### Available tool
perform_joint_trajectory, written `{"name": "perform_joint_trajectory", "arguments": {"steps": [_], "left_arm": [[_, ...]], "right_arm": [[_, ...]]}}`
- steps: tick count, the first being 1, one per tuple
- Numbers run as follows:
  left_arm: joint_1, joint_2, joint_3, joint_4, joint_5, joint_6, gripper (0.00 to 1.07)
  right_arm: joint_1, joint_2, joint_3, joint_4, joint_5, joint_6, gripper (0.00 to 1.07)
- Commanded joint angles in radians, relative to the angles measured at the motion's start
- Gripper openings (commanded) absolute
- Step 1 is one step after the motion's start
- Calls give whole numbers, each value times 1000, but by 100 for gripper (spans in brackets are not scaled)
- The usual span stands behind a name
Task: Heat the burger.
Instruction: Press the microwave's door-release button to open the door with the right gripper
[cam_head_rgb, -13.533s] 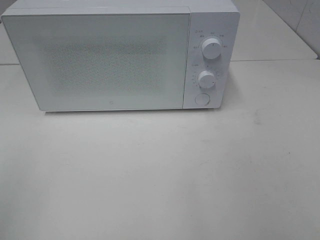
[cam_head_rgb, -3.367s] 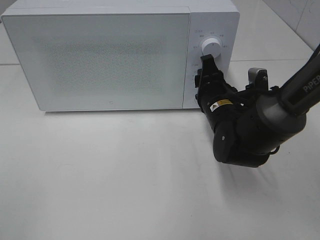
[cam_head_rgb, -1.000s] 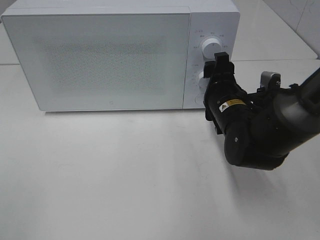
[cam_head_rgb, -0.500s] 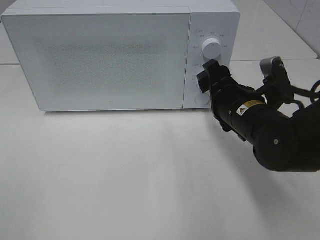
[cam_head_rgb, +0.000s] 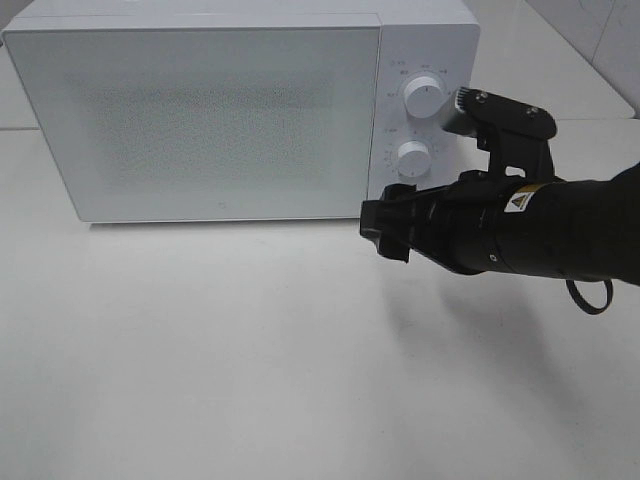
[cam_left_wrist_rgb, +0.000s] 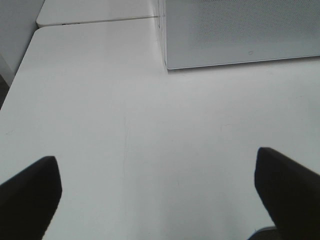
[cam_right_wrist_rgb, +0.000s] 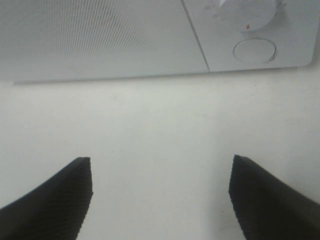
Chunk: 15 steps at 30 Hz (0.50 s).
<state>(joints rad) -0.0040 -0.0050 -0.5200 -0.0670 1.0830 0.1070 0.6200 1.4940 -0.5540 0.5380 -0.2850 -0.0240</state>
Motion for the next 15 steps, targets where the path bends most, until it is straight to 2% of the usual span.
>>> {"name": "perform_joint_trajectory", "arguments": {"steps": [1,2,4,5,7,9,10,12,13,15], "left_arm": [[4,-25,3,-5,-14,-4,98],[4,-25,3,-5,-14,-4,98],[4,-25,3,-5,-14,-4,98],[4,-25,3,-5,-14,-4,98],[4,-25,3,-5,-14,-4,98],[4,-25,3,-5,-14,-4,98],[4,-25,3,-5,-14,-4,98],[4,-25,3,-5,-14,-4,98],[4,-25,3,-5,-14,-4,98],[4,-25,3,-5,-14,-4,98]], "right_arm": [[-4,-62,-43,-13,226,-155,75],[-4,-62,-43,-13,226,-155,75],[-4,-83,-80,-66,395,-190,75],[-4,-83,-80,-66,395,-190,75],[-4,-91,-118,-174,555,-185,75],[-4,-95,-131,-221,616,-177,75],[-4,-99,-158,-309,723,-155,75],[-4,-103,-169,-353,783,-147,75],[-4,-114,-195,-425,890,-118,75],[-4,-122,-204,-446,929,-107,75]]}}
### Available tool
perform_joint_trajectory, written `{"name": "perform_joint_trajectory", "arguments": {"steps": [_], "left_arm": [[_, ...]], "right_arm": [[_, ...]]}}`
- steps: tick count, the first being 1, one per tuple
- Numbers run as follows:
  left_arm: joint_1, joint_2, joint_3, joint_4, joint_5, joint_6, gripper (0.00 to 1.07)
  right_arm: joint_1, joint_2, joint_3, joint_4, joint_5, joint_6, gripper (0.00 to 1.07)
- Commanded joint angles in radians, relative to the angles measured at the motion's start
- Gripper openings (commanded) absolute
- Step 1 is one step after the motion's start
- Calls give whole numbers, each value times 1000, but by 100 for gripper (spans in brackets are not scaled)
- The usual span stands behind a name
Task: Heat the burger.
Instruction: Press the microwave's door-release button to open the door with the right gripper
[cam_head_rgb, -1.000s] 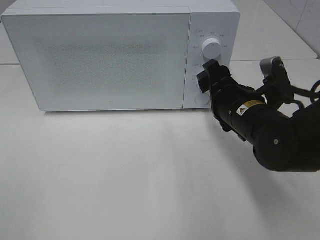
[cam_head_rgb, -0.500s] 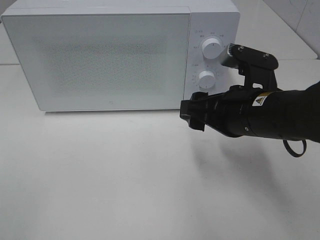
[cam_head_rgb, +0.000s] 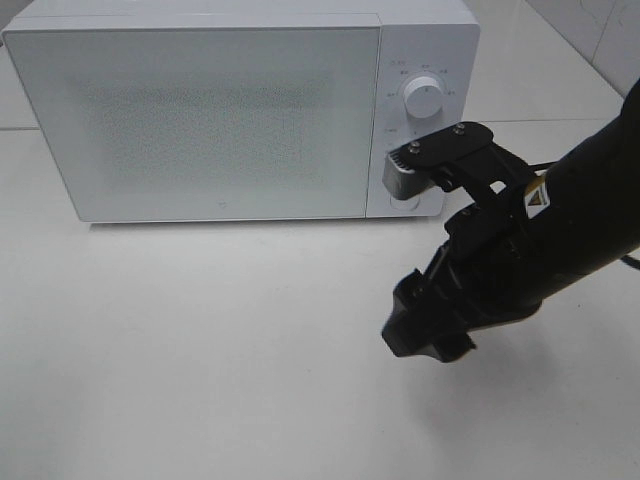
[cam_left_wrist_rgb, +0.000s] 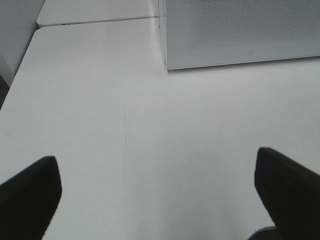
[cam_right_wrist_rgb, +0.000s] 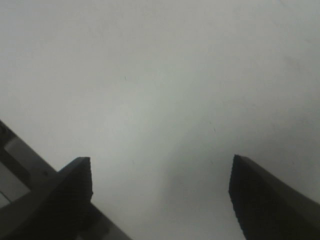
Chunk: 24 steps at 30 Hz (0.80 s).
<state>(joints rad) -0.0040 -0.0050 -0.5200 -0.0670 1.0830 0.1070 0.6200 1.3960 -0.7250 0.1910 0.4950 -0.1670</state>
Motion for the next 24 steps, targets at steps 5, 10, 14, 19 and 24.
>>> {"name": "perform_joint_trajectory", "arguments": {"steps": [5,10,14,19,24], "left_arm": [[4,-25,3,-5,-14,-4,98],[4,-25,3,-5,-14,-4,98],[4,-25,3,-5,-14,-4,98],[4,-25,3,-5,-14,-4,98],[4,-25,3,-5,-14,-4,98]], "right_arm": [[-4,-86,-60,-150,281,56,75],[-4,-202,-60,-157,315,59,75],[-4,-276,-60,-159,349,59,75],[-4,-383,-59,-160,382,59,75],[-4,-460,-58,-160,432,60,75]]}}
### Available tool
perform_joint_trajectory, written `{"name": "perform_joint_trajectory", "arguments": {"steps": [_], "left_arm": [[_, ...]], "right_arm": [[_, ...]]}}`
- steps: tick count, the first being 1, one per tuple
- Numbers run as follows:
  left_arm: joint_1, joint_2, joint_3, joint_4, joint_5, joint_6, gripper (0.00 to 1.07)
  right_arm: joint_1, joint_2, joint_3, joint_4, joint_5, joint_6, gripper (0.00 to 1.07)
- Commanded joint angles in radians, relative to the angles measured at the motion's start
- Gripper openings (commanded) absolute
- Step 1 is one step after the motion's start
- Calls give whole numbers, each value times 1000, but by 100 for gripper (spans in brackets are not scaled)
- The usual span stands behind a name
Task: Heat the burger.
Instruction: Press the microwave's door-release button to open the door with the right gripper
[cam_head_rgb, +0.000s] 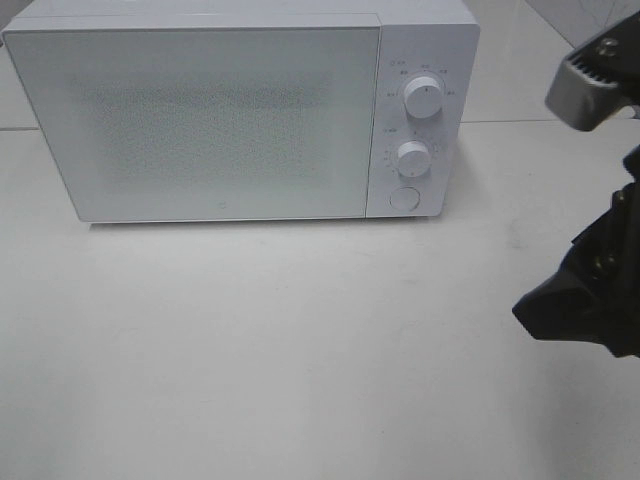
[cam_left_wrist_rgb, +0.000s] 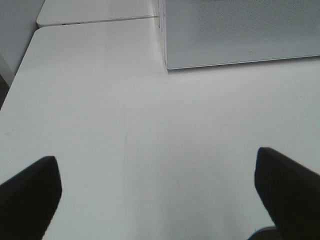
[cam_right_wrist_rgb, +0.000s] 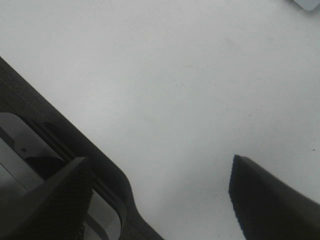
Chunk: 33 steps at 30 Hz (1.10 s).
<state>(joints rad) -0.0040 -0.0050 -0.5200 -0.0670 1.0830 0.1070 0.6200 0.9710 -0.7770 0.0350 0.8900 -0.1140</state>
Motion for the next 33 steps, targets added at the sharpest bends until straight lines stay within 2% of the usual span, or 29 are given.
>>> {"name": "perform_joint_trajectory", "arguments": {"steps": [1,5,7,8,9,10,11,17,26,33], "left_arm": [[4,-25,3,-5,-14,-4,98],[4,-25,3,-5,-14,-4,98],[4,-25,3,-5,-14,-4,98],[4,-25,3,-5,-14,-4,98],[4,-25,3,-5,-14,-4,98],[4,-25,3,-5,-14,-4,98],[4,-25,3,-5,-14,-4,98],[4,-25,3,-5,-14,-4,98],[4,-25,3,-5,-14,-4,98],[4,-25,3,-5,-14,-4,98]], "right_arm": [[-4,-47,-6,-4,49,11,75],[-10,-81,-6,-4,74,25,75],[-74,-112,-6,15,87,26,75],[-74,-112,-6,15,87,26,75],[-149,-141,-6,25,95,24,75],[-149,-141,-6,25,95,24,75],[-220,-176,-6,24,101,16,75],[-335,-290,-6,24,104,14,75],[-394,-468,-6,21,157,17,75],[-401,-613,14,25,158,44,75]]}}
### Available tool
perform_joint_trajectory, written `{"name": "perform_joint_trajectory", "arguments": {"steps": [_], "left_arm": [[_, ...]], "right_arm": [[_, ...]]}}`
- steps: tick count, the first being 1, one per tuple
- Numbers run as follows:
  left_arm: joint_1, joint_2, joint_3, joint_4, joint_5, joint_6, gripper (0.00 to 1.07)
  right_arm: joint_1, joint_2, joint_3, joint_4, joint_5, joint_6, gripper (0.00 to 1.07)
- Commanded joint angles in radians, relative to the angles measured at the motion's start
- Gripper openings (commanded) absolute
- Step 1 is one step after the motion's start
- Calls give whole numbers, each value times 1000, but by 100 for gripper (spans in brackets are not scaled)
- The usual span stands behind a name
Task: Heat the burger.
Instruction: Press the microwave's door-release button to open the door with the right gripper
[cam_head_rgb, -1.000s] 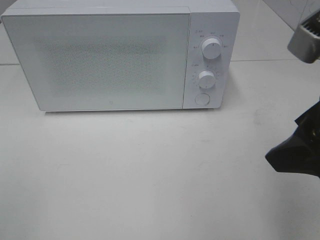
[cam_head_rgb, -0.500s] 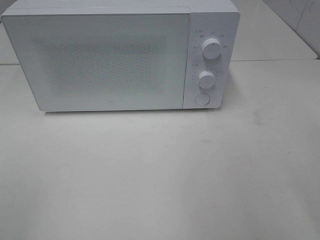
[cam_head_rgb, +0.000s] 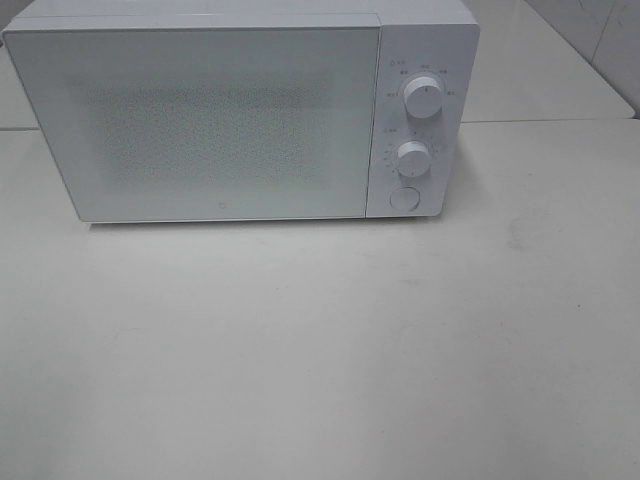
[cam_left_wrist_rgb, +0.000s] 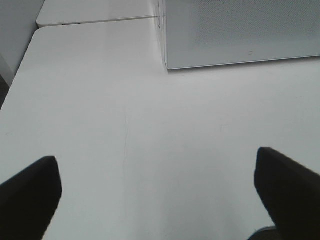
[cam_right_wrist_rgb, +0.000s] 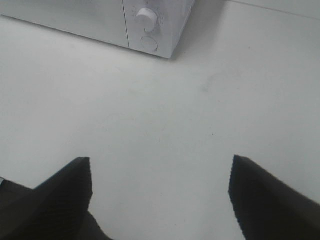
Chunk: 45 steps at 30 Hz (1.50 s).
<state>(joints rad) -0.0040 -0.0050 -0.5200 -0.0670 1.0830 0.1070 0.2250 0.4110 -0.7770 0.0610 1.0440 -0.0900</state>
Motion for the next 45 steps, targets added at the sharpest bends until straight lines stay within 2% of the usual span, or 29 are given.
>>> {"name": "perform_joint_trajectory", "arguments": {"steps": [1,8,16,22,24,30,36,45], "left_arm": [[4,-25,3,-5,-14,-4,98],[4,-25,3,-5,-14,-4,98],[4,-25,3,-5,-14,-4,98],[4,-25,3,-5,-14,-4,98],[4,-25,3,-5,-14,-4,98],[4,-23,3,-5,-14,-4,98],[4,-20,3,-5,-14,-4,98],[4,-19,3,-5,-14,-3,98]], "right_arm": [[-6,-75,25,-1,4,28,75],[-11,-185,82,-1,8,38,75],[-76,-335,144,-4,4,38,75],[-85,-394,169,-1,5,38,75],[-85,-438,207,-1,14,38,75],[-85,-443,244,-4,35,38,75],[-85,-443,283,-32,-49,36,75],[-85,-443,279,-74,-49,90,75]]}}
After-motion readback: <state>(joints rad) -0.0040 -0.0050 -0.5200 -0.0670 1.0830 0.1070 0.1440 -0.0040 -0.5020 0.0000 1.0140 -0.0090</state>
